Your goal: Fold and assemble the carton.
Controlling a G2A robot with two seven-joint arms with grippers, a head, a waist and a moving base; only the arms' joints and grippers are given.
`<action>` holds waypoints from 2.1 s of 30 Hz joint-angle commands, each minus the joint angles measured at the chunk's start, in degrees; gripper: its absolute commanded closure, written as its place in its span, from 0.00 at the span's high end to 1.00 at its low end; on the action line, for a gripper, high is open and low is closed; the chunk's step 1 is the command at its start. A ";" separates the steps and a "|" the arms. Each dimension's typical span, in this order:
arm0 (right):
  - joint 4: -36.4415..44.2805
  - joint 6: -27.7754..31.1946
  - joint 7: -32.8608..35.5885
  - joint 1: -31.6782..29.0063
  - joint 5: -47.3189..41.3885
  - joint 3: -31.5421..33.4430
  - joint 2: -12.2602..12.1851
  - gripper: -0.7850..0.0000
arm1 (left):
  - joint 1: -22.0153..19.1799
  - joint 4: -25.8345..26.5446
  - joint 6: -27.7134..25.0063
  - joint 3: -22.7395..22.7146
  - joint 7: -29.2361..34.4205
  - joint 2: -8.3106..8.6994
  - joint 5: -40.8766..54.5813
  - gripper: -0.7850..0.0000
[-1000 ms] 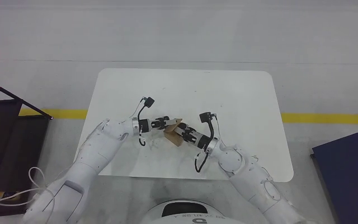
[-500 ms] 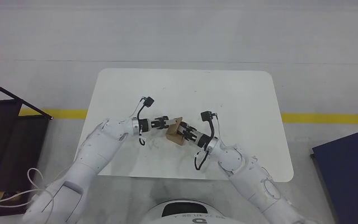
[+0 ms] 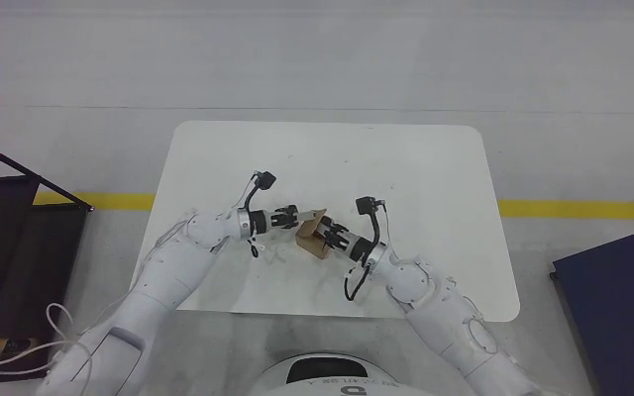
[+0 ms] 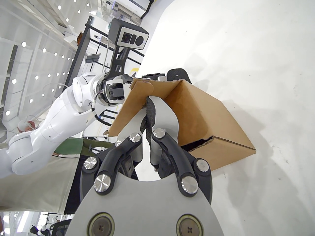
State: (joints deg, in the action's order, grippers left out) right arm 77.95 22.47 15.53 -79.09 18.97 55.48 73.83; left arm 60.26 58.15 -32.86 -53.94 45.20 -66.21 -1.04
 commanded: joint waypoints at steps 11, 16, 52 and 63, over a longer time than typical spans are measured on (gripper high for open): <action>7.21 2.07 -3.81 -6.87 2.13 8.20 -2.12 0.00 | 2.22 5.85 2.75 -2.68 -0.46 1.25 -2.88 0.72; 8.58 2.37 -5.08 -10.43 2.40 11.91 -2.96 0.00 | 2.67 9.20 5.09 -3.04 0.23 1.60 -4.87 0.73; 5.64 5.83 -1.57 -10.21 1.81 8.55 -2.97 0.00 | -0.98 7.98 10.82 1.19 1.71 0.19 -8.97 0.73; 3.95 5.92 -1.37 -8.01 1.90 6.10 -2.48 0.00 | -1.78 6.98 11.07 2.21 1.33 -0.31 -9.27 0.73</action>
State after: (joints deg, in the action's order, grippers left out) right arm 82.03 28.42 14.12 -87.22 20.86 61.69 71.33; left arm 58.49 65.15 -21.79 -51.79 46.57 -66.49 -10.30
